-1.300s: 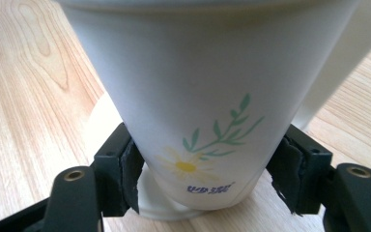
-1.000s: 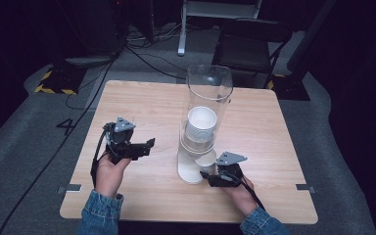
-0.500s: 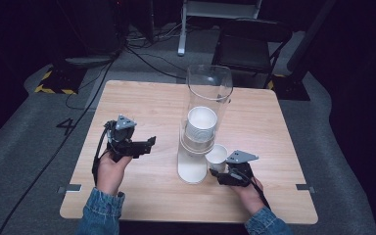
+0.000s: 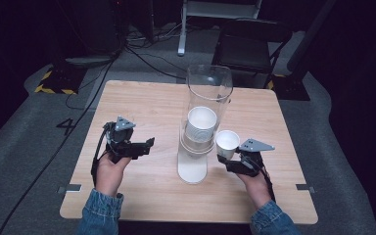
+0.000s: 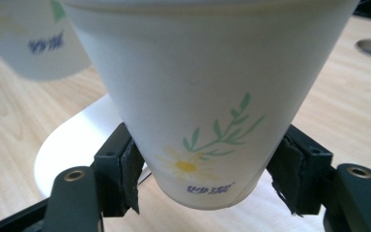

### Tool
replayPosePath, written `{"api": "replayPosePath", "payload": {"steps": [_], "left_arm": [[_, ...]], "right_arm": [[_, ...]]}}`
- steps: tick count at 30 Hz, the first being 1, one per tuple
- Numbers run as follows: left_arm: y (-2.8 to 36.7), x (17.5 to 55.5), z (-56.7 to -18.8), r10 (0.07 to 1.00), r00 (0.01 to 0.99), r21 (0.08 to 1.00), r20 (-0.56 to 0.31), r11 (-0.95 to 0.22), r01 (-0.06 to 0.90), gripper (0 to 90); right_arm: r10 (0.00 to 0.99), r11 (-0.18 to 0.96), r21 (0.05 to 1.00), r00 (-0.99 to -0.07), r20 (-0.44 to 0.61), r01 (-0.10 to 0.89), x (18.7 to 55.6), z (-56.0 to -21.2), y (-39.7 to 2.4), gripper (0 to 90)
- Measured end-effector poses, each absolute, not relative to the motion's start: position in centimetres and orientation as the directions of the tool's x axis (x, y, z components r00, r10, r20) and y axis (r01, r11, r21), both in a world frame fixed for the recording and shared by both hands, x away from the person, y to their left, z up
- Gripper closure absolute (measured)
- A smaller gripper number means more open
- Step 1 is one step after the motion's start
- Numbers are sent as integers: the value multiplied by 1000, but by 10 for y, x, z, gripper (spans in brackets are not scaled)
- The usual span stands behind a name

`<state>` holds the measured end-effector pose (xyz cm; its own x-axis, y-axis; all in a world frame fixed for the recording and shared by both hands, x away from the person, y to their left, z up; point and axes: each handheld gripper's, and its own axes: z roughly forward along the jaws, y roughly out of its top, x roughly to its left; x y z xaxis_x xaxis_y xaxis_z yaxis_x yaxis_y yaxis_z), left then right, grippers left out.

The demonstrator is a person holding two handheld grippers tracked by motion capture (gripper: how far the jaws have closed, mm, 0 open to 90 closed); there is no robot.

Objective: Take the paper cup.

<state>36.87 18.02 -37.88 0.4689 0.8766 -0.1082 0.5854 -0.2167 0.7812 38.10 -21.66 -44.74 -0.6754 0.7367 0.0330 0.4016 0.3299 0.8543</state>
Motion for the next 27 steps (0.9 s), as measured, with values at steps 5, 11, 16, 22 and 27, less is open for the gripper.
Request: {"api": "replayPosePath", "payload": {"steps": [5, 11, 16, 22, 27], "left_arm": [[182, 366, -380, 879, 465, 778, -108, -216, 590, 155], [187, 362, -382, 886, 451, 775, -108, -209, 596, 155], [195, 355, -384, 895, 431, 774, -112, -193, 603, 155], [201, 349, -384, 902, 418, 771, -103, -193, 607, 155], [205, 344, -386, 906, 410, 768, -101, -191, 611, 155]], "right_arm": [[759, 308, 869, -651, 22, 388, 390, -441, -226, 344], [799, 263, 876, -601, 37, 404, 401, -437, -242, 343], [822, 211, 898, -568, 50, 385, 415, -437, -261, 342], [857, 211, 896, -514, 21, 389, 427, -442, -273, 342], [886, 177, 885, -461, 48, 432, 439, -451, -286, 342]]}}
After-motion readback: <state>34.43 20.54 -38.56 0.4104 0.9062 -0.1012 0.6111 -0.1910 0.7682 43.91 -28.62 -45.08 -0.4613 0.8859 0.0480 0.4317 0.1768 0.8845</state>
